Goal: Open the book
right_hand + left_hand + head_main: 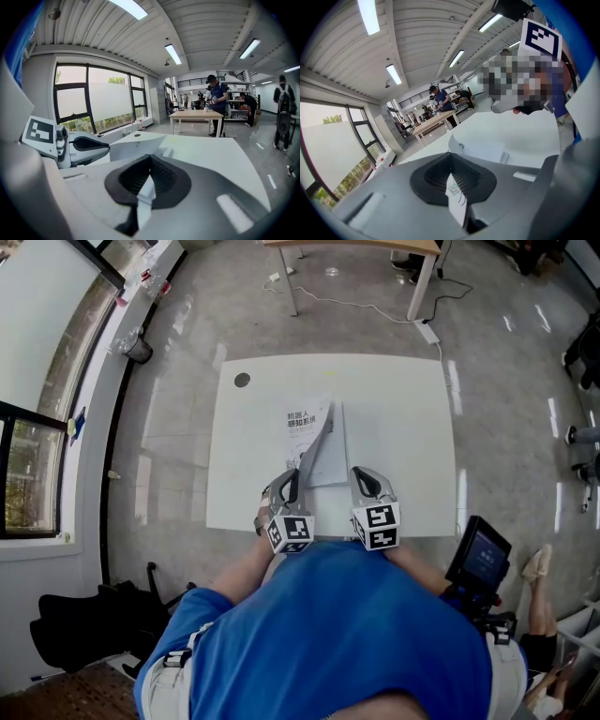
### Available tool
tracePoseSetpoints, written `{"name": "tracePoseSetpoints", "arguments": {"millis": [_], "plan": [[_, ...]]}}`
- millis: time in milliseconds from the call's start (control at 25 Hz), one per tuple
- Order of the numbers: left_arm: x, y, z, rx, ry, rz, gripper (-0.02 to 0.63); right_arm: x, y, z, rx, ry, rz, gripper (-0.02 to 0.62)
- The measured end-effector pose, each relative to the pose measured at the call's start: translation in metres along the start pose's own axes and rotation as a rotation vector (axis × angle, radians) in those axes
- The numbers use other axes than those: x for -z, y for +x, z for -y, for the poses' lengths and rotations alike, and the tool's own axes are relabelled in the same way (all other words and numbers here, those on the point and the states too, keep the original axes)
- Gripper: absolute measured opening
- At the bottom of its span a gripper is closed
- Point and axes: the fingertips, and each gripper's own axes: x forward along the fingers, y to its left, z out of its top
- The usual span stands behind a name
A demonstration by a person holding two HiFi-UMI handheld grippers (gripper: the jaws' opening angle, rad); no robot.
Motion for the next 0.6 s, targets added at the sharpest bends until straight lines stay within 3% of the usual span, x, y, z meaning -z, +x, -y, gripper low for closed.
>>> {"name": "tracePoseSetpoints", "arguments": {"millis": [600], "plan": [[0.043, -0.008, -0.045, -0.109, -0.081, -0.110, 0.009, -0.015, 0.006, -0.001, -0.006, -0.027, 0.015, 0.003]]}}
